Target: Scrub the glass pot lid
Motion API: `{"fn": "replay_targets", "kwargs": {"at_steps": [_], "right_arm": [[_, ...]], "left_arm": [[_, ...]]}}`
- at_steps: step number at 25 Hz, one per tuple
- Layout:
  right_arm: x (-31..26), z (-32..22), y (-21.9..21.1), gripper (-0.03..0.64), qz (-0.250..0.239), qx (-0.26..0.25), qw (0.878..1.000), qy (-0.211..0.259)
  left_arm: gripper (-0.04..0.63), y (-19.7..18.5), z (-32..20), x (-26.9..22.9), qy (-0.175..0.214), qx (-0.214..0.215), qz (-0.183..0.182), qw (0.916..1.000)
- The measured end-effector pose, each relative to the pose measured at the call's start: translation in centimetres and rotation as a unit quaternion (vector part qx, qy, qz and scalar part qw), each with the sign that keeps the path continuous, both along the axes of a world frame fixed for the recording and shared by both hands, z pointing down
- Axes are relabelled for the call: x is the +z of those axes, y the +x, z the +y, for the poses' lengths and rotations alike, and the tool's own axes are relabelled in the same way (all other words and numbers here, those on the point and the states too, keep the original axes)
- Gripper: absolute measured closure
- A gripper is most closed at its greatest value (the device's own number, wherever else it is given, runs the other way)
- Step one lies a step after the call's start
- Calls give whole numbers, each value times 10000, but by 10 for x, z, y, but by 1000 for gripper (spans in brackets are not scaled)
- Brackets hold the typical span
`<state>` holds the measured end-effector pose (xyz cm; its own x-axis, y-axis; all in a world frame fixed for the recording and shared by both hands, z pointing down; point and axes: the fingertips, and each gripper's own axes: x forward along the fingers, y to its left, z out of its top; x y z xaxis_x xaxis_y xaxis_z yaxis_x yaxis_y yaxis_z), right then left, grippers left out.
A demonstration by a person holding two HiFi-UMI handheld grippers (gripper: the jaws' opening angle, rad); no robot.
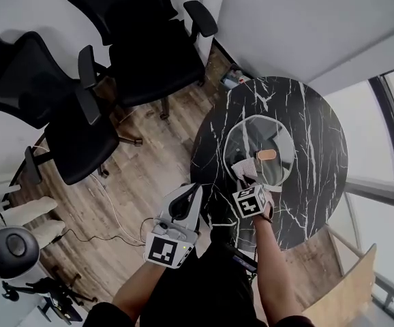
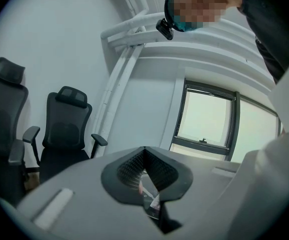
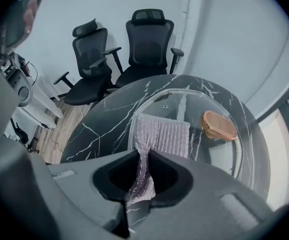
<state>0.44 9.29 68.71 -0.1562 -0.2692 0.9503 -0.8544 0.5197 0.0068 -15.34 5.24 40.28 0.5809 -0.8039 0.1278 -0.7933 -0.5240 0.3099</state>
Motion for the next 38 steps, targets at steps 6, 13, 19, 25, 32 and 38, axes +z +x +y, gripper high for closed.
{"fn": "replay_targets", "kwargs": {"at_steps": [6, 13, 19, 25, 32, 38], "right_arm": [[4, -9, -15, 558, -9, -63, 9999, -102], [7, -15, -33, 558, -86, 5, 9997, -211], [11, -22, -47, 558, -182, -13, 9995, -253], [12, -25, -58, 558, -413, 94, 9987, -299], [11, -27, -57, 558, -778, 399, 9956, -329], [11, -26, -72, 558, -1004, 385, 9936, -357]], "left_arm": [[594, -14, -12, 6, -41, 12, 11, 10000], [594, -33, -19, 11, -91, 14, -73, 9999], [594, -45, -26, 14, -149, -103, -7, 9998], [594, -47, -27, 15, -179, -105, -4, 9998], [594, -49, -24, 15, -202, -61, 28, 9998], [594, -53, -20, 14, -181, 17, 27, 9998]]}}
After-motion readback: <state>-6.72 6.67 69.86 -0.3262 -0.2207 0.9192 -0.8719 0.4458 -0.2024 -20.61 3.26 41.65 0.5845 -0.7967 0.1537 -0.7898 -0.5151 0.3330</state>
